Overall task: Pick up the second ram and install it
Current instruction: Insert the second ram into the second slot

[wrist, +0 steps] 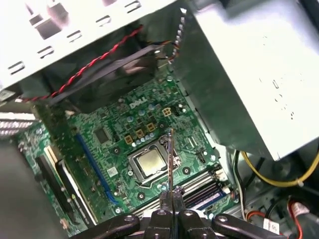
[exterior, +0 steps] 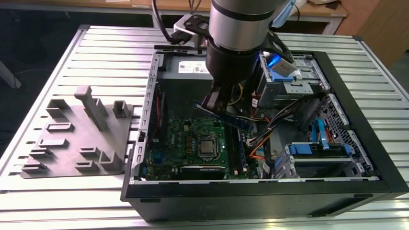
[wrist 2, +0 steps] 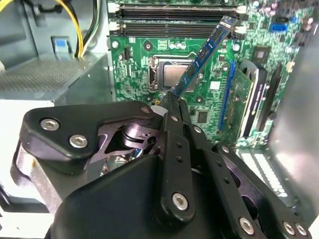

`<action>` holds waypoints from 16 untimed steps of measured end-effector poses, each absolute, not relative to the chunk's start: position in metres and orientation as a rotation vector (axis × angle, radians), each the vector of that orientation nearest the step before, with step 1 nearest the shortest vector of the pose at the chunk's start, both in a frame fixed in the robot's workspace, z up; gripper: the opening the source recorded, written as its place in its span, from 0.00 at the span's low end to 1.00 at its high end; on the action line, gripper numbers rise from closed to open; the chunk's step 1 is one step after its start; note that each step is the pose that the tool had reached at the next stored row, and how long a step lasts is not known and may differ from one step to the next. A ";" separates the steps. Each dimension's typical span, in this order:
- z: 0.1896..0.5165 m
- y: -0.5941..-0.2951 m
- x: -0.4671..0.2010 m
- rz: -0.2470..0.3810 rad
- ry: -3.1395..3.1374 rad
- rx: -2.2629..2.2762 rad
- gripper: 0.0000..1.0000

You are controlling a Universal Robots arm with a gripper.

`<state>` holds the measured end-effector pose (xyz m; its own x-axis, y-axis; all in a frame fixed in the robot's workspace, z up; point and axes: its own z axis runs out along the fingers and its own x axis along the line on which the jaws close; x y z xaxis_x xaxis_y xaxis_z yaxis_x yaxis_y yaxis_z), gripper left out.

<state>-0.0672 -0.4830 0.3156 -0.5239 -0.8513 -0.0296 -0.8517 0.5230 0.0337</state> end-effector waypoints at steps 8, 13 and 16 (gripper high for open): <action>0.315 -0.483 -0.067 0.067 2.834 -1.324 0.09; 0.314 -0.483 -0.067 0.066 2.890 -1.193 0.09; 0.314 -0.483 -0.067 0.065 2.920 -1.114 0.09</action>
